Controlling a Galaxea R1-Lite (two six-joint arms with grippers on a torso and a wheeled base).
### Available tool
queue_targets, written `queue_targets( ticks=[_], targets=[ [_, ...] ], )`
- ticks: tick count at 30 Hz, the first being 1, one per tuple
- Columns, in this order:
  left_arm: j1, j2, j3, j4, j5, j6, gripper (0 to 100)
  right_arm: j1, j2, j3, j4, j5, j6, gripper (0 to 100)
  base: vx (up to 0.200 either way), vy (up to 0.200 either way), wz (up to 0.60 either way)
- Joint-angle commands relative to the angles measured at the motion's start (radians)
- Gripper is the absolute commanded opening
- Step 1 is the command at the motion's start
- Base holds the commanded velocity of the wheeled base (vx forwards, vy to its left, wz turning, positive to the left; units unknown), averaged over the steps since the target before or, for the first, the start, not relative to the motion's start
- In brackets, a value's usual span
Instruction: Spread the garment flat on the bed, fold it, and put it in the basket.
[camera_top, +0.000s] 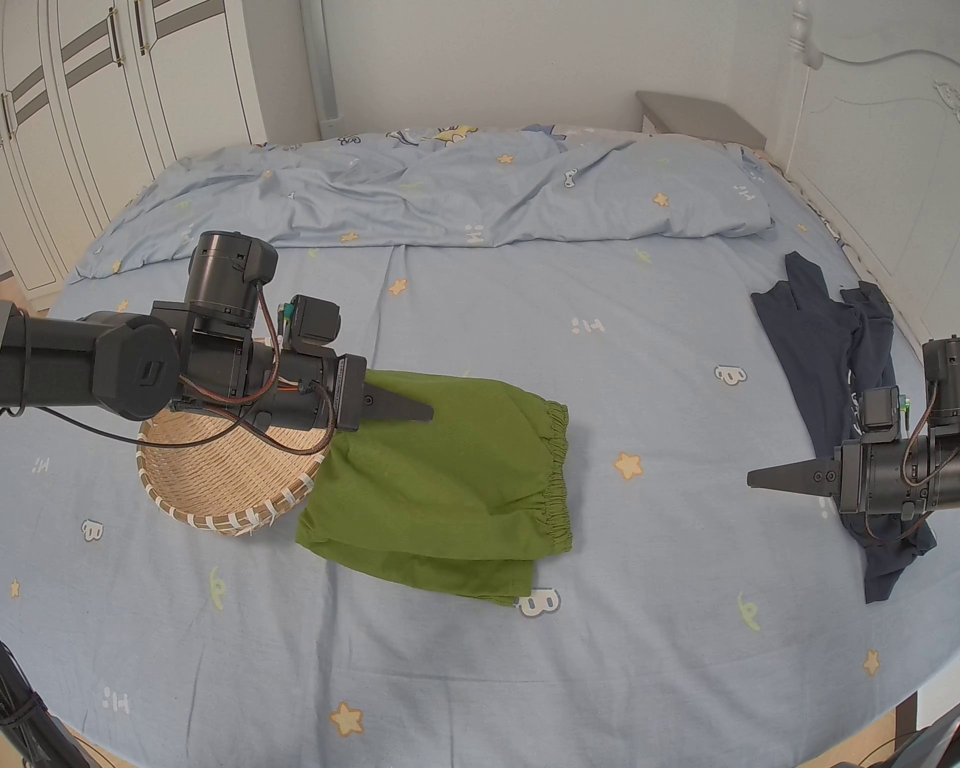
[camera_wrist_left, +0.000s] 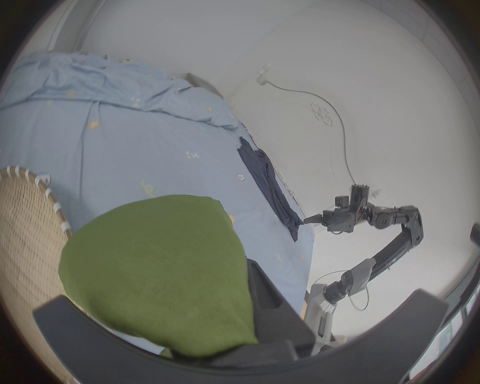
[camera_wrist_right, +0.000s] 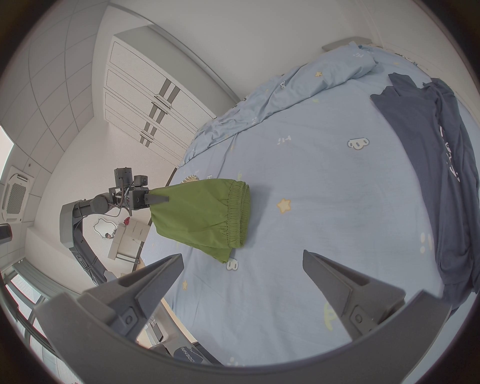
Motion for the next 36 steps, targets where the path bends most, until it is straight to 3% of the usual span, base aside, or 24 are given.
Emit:
queue_targets(
  ticks=[1, 13, 20, 25, 36],
  targets=[
    [0.004, -0.004, -0.019, 0.0, 0.0, 0.04, 0, 0.009, -0.004, 0.005, 0.001, 0.0, 0.0, 100, 0.0, 0.0, 0.0],
    [0.07, -0.104, -0.007, -0.094, 0.001, 0.04, 0, 0.01, -0.003, 0.005, -0.002, 0.0, -0.001, 100, 0.0, 0.0, 0.0],
    [0.184, -0.147, -0.015, -0.151, -0.003, 0.03, 0, 0.009, -0.004, 0.005, -0.002, 0.0, 0.0, 100, 0.0, 0.0, 0.0],
    [0.285, -0.137, -0.039, -0.186, -0.058, -0.004, 0, 0.009, -0.004, 0.005, -0.002, 0.0, -0.001, 100, 0.0, 0.0, 0.0],
    [0.36, -0.137, -0.044, -0.223, -0.094, -0.085, 0, 0.009, -0.035, 0.005, 0.001, 0.0, 0.0, 100, 0.0, 0.0, 0.0]
  ],
)
